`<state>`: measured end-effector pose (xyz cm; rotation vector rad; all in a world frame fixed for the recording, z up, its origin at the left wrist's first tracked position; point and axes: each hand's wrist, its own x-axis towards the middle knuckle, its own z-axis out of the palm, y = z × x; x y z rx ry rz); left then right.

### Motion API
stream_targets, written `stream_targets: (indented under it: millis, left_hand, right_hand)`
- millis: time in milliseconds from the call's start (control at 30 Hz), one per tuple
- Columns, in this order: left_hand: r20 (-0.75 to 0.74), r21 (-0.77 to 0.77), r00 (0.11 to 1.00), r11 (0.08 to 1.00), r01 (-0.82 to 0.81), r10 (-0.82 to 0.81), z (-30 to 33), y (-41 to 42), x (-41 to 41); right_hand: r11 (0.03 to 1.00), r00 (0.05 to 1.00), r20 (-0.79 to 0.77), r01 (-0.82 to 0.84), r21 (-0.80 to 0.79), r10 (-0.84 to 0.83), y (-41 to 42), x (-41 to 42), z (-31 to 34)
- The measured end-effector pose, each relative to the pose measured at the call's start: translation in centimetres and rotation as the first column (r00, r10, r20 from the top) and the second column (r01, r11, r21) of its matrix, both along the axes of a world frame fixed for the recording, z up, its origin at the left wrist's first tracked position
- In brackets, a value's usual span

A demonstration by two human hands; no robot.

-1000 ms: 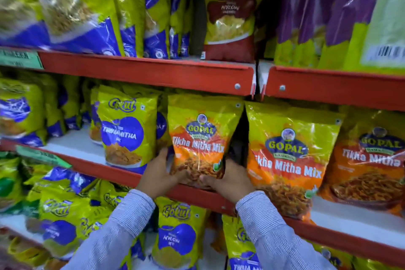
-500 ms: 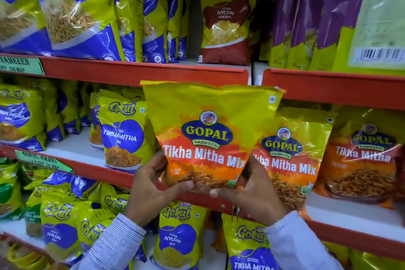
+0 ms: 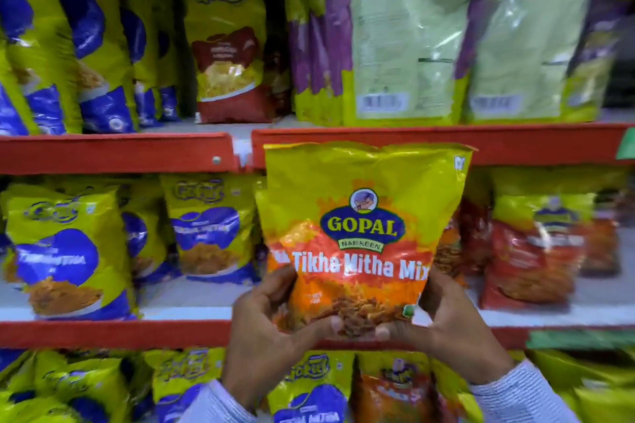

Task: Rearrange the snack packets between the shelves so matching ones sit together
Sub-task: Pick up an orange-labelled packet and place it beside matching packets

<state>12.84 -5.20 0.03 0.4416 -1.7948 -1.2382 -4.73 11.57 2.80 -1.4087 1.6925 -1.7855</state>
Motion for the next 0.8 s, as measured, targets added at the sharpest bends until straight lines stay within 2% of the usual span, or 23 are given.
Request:
stream_targets:
  millis: [167,333,533,600,667,733,800]
  left_hand:
    - [0.063,0.054,0.995,0.996,0.070,-0.074,-1.7,3.9,-8.7]
    - [0.119,0.060,0.990,0.996,0.066,-0.073,-2.6,5.4,-15.3]
    - [0.254,0.076,0.966,0.997,0.029,-0.048,-4.7,5.0,-18.5]
    - [0.293,0.062,0.955,0.998,0.025,-0.042,-4.9,5.0,-18.4]
    - [0.330,0.003,0.944,1.000,0.021,-0.021,-4.4,5.1,-18.0]
    - [0.325,-0.137,0.942,0.990,-0.034,0.078,-3.4,5.5,-17.5]
    - [0.238,-0.288,0.938,0.941,-0.179,0.251,-1.6,6.0,-17.2]
  right_hand:
    - [0.993,0.994,0.013,0.105,0.061,-0.106,4.6,-7.0,-1.2]
    - [0.987,0.992,0.017,0.123,0.102,-0.126,5.5,-13.5,-2.5]
    - [0.962,0.990,0.004,0.137,0.236,-0.142,4.7,-17.8,-5.2]
    - [0.961,0.991,0.043,0.111,0.252,-0.126,4.9,-18.2,-5.9]
    - [0.966,0.990,0.101,0.073,0.246,-0.100,5.3,-18.2,-5.9]
    - [0.979,0.986,0.132,0.075,0.190,-0.101,5.8,-18.0,-5.3]
    - [0.962,0.962,0.039,0.267,0.054,-0.270,6.2,-17.3,-3.8]
